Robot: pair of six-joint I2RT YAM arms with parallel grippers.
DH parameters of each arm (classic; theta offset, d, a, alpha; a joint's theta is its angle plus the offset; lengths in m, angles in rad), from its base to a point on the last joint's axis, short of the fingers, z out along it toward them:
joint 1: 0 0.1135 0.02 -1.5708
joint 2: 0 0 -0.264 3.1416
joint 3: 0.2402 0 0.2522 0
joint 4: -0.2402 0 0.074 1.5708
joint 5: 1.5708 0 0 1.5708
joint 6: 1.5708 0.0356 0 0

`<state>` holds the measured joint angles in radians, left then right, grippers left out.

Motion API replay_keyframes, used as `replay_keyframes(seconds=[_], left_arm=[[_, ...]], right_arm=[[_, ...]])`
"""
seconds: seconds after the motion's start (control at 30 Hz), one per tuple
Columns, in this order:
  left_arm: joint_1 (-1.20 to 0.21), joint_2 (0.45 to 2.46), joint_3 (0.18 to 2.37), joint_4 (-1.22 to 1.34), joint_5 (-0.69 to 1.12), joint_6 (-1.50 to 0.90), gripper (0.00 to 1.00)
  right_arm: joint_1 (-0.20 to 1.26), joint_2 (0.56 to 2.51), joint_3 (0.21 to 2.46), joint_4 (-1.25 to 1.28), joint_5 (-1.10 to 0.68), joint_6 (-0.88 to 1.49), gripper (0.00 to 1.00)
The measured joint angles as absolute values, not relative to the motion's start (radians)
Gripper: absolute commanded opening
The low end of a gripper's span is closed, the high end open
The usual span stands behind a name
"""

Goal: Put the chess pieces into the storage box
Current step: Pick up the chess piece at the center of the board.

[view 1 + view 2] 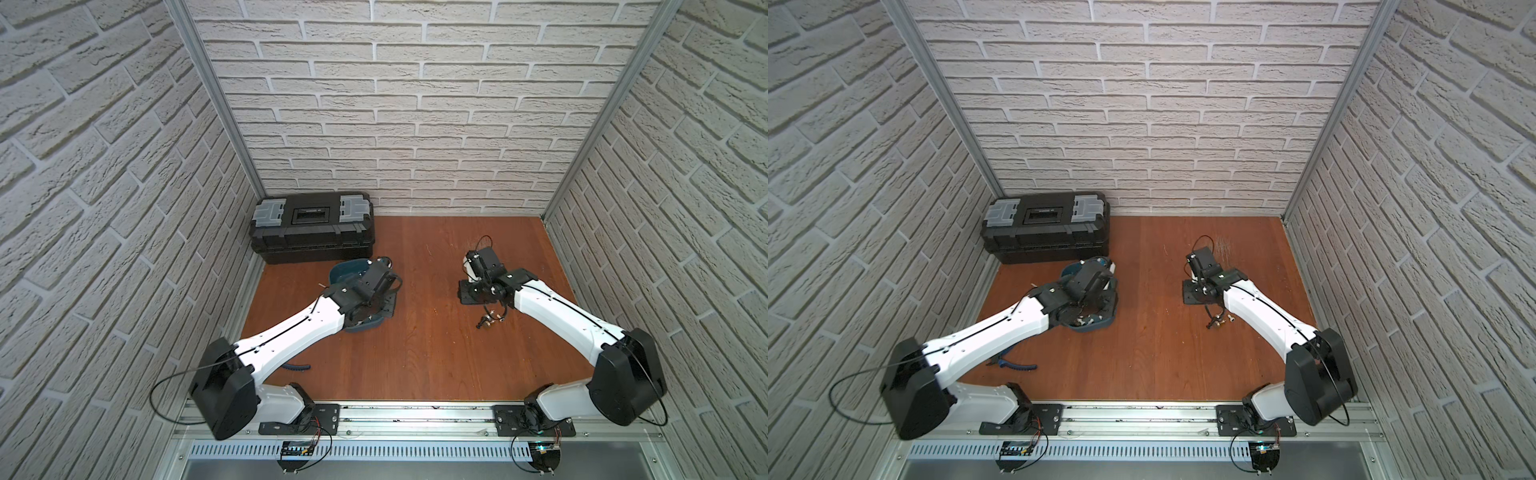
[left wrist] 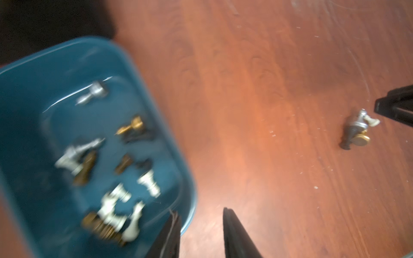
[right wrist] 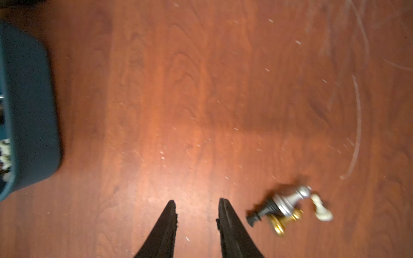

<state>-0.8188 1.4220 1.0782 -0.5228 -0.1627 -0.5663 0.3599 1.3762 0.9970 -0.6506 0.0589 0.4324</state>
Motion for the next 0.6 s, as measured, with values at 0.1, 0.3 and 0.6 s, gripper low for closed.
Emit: replay_keyframes(seconds=[0.1, 0.3, 0.6], left_arm=[[-0.870, 1.579, 1.191, -0.494, -0.161, -0.534, 0.35], [-0.909, 1.786, 1.346, -0.471, -0.099, -0.534, 0.35], [-0.926, 1.913, 1.438, -0.455, -0.001, -0.578, 0.35]], right_arm=[[0.260, 1.305, 0.925, -0.664, 0.075, 0.435, 0.37], [0.078, 1.288, 0.855, -0.647, 0.059, 0.434, 0.37], [0.009, 1.385, 0.842, -0.561, -0.070, 0.456, 0.34]])
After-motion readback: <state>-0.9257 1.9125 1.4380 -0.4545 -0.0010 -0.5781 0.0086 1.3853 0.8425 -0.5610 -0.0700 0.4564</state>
